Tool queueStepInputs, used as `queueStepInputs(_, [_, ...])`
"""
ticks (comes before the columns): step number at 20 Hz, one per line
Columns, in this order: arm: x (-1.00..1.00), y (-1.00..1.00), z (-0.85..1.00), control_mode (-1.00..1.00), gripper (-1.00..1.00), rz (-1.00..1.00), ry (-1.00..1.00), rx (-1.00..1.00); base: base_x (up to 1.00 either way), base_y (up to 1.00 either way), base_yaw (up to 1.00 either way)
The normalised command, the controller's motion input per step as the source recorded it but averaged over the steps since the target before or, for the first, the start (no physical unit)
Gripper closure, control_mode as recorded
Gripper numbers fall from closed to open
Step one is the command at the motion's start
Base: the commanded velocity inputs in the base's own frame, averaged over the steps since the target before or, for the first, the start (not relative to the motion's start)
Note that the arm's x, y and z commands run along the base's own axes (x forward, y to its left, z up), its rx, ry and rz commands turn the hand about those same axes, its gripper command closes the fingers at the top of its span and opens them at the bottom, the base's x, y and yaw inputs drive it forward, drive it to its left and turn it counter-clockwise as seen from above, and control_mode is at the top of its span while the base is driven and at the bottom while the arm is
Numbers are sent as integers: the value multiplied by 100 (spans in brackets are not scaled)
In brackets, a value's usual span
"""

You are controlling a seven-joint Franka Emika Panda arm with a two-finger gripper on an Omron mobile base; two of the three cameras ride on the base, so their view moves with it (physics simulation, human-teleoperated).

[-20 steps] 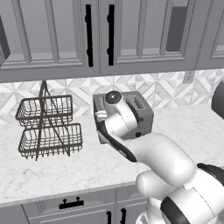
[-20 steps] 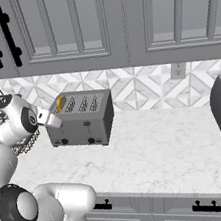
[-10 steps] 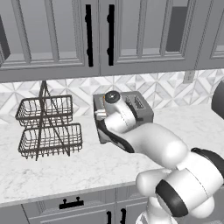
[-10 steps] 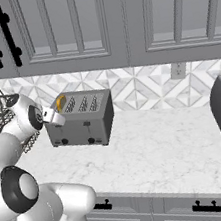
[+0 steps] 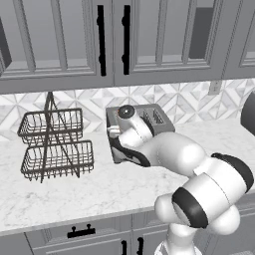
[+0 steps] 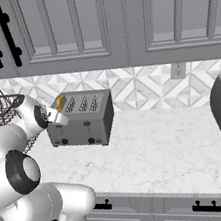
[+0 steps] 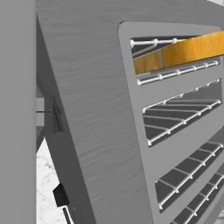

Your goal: Start the toaster. Once the lever pops up, take the bread to the plate on the dining counter.

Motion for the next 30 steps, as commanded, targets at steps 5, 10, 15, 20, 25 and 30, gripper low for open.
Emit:
queueStepInputs(5, [9, 0, -29, -100, 100, 0, 2, 0, 0, 0, 0])
queueStepInputs(10, [10, 0, -41, -100, 100, 0, 5, 0, 0, 0, 0])
queueStepInputs(15, [0, 0, -64, -100, 100, 0, 2, 0, 0, 0, 0])
queueStepInputs(20, [-17, 0, -95, -100, 100, 0, -2, 0, 0, 0, 0])
queueStepInputs(25, [-7, 0, -100, -100, 100, 0, -6, -1, 0, 0, 0])
queueStepInputs(30, [-20, -2, -100, -100, 100, 0, -1, -1, 0, 0, 0])
